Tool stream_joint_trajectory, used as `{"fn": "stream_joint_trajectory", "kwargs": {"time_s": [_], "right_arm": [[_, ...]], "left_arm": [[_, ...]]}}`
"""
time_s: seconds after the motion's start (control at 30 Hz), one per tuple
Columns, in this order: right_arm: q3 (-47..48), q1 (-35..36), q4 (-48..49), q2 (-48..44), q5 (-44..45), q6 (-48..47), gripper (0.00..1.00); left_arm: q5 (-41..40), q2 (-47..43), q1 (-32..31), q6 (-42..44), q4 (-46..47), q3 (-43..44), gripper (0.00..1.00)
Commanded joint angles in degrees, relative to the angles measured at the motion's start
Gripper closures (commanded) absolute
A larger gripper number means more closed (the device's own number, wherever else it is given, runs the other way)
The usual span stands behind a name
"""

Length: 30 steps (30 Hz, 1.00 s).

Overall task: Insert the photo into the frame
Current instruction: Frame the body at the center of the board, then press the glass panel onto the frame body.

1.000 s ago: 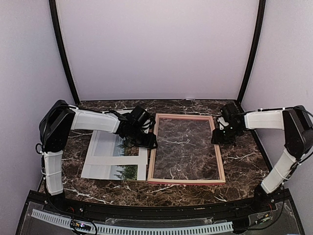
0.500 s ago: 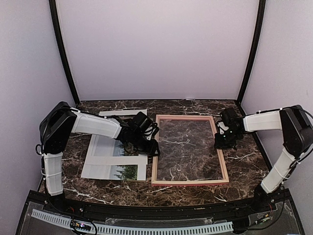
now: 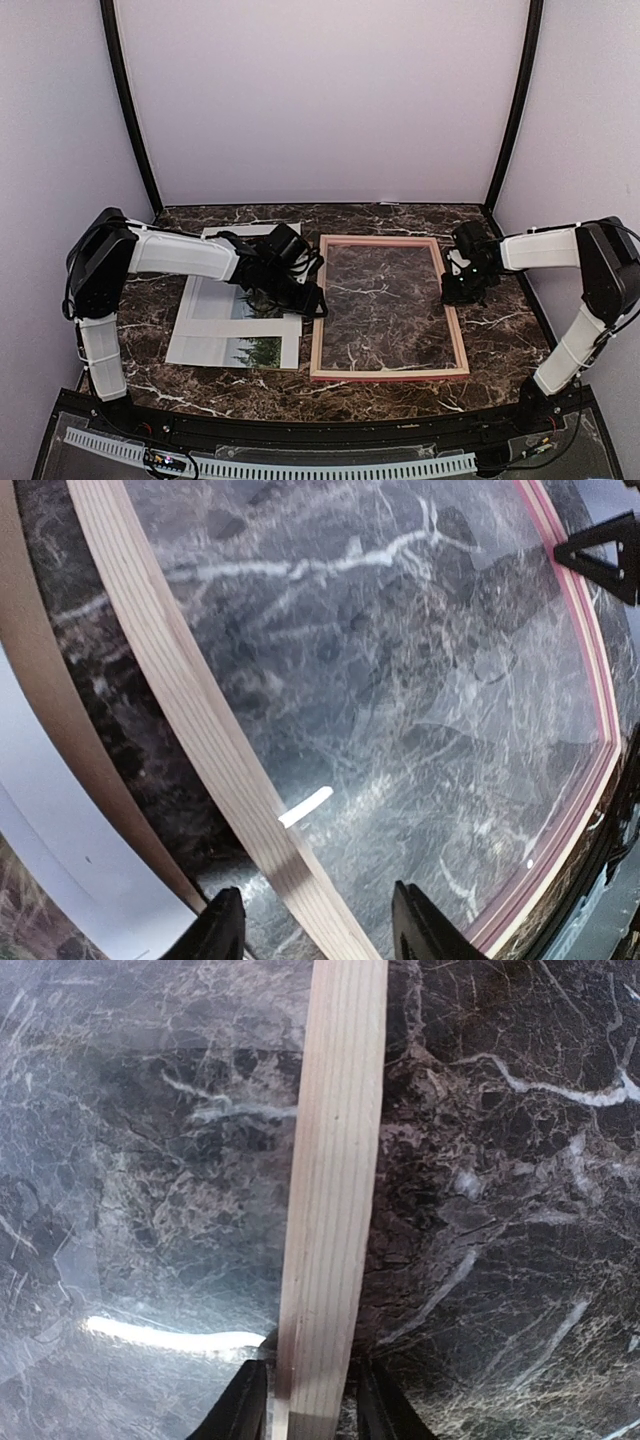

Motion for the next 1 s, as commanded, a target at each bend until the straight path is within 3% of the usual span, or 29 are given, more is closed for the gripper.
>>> {"fn": "stream_joint_trajectory", "kwargs": {"time_s": [0.0, 0.3, 0.53, 0.77, 0.97], "right_arm": [[1.50, -0.73, -2.09, 0.31, 0.65, -0.39, 0.64], [5.36, -2.62, -0.58, 3.38, -4.06, -1.18, 0.51], [6.78, -2.99, 0.08, 5.58, -6.04, -1.45, 0.50], [6.30, -2.99, 0.41, 5.83, -7.45, -1.60, 0.53], [6.49, -3.09, 0.07, 6.06, -8.52, -2.08, 0.58]], "left_arm": [[-2.37, 1.22, 3.19, 3.11, -3.87, 6.06, 0.45], [-7.41, 8.56, 7.60, 7.56, -5.16, 17.15, 0.36], [-11.44, 15.72, 8.12, 10.32, -6.10, 27.48, 0.37], [-17.23, 24.14, 8.15, 10.45, -11.41, 38.52, 0.47], [-20.13, 26.89, 8.05, 10.16, -11.88, 41.43, 0.57]]}}
